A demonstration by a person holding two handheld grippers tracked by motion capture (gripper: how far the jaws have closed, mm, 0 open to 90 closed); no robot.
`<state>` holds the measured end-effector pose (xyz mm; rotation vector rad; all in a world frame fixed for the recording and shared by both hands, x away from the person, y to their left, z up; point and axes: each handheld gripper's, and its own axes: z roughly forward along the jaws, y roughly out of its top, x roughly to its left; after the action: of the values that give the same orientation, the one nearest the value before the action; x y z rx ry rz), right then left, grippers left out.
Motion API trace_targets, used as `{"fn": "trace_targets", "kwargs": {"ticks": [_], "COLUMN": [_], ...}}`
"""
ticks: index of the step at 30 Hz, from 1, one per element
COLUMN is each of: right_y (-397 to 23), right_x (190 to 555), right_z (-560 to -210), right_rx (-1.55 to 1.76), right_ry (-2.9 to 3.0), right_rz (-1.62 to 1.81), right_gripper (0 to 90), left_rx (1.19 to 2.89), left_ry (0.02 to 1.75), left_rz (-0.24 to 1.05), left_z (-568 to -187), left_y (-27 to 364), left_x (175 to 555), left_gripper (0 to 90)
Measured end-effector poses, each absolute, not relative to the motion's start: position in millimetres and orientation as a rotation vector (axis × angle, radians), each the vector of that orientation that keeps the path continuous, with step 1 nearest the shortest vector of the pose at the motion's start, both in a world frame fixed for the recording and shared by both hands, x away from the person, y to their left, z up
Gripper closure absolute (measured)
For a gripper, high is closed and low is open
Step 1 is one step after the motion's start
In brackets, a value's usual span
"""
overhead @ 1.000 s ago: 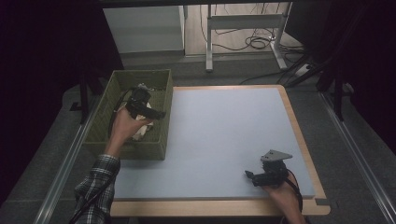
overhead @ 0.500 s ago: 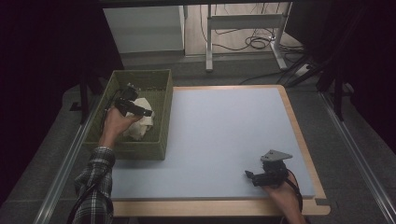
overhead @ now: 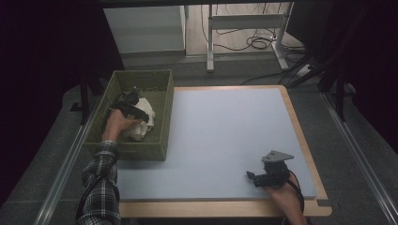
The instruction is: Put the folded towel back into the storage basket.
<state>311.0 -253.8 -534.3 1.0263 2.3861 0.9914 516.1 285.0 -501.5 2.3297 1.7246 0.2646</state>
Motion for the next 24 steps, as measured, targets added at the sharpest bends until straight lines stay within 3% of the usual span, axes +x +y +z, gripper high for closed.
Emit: {"fn": "trace_targets", "kwargs": {"ticks": [6, 10, 13, 14, 16, 18, 24], "right_y": [-254, -254, -254, -254, -254, -254, -254], "right_x": [311, 311, 311, 311, 311, 311, 311], "right_z": [-534, -534, -534, -534, -534, -534, -534], "right_rx": [1.026, 1.026, 1.026, 1.026, 1.026, 1.026, 1.027], "right_ry": [2.387, 2.386, 2.386, 2.386, 2.386, 2.386, 2.386], "right_rz": [0.991, 0.992, 0.991, 0.991, 0.991, 0.992, 0.991], "right_gripper": [10.1, 10.1, 10.1, 10.1, 10.1, 10.1, 10.1], "left_rx": [2.345, 2.371, 2.393, 2.4, 2.412, 2.408, 2.288], "left_ry": [1.763, 1.798, 1.762, 1.738, 1.744, 1.736, 1.68], "left_rz": [0.169, 0.109, 0.103, 0.087, 0.114, 0.087, 0.107], "left_z": [-509, -511, -510, -509, -507, -505, -488], "left_y": [293, 293, 291, 290, 289, 289, 295], "left_x": [521, 521, 518, 517, 516, 514, 509], "left_gripper": [6.8, 22.7, 41.5, 41.5, 50.8, 84.0, 84.8]}}
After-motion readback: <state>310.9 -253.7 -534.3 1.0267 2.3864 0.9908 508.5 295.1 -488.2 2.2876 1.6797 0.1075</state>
